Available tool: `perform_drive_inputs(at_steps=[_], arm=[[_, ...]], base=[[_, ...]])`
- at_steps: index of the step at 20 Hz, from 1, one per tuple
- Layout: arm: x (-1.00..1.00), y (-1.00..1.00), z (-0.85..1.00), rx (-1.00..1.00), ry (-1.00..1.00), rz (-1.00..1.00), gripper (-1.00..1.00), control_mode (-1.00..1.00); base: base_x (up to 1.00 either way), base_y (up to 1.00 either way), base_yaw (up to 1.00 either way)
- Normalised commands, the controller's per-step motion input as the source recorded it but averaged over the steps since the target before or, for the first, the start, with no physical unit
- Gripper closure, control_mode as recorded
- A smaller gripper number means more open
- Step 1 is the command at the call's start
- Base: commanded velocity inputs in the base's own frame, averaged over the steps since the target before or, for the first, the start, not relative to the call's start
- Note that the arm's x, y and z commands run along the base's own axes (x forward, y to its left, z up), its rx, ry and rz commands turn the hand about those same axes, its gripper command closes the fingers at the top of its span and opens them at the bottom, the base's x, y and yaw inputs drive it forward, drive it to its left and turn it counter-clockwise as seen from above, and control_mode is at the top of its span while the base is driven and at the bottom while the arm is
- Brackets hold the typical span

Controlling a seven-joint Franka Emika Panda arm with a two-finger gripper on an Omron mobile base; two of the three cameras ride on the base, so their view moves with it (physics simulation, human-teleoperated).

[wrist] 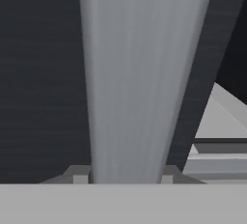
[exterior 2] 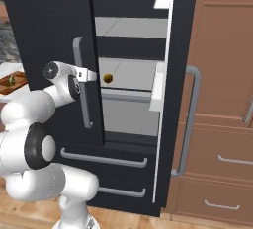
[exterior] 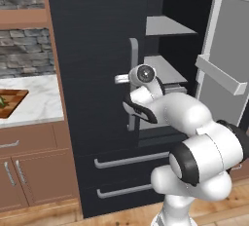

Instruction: Retrieve a lemon from the fridge and place it on the cutting board with the fish.

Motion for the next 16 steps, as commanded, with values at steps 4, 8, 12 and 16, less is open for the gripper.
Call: perform_drive_inputs(at_steps=[4,8,12,16], arm=[[-0.07,0.02,0.00,0.00,0.00,-0.01,1.00,-1.00],[-0.49,0.12,0.05,-0.02,0.00,-0.10,1.00,-1.00],[-0.76,0.29,0.16,-0.04,0.01,-0.21,1.00,-1.00],[-0.79,0.40,0.18,-0.04,0.05,-0.25,1.00,-1.00]], base=[[0.00,0.00,0.00],[0.00,0.00,0.00],[0.00,0.00,0.00],[0.00,0.00,0.00]])
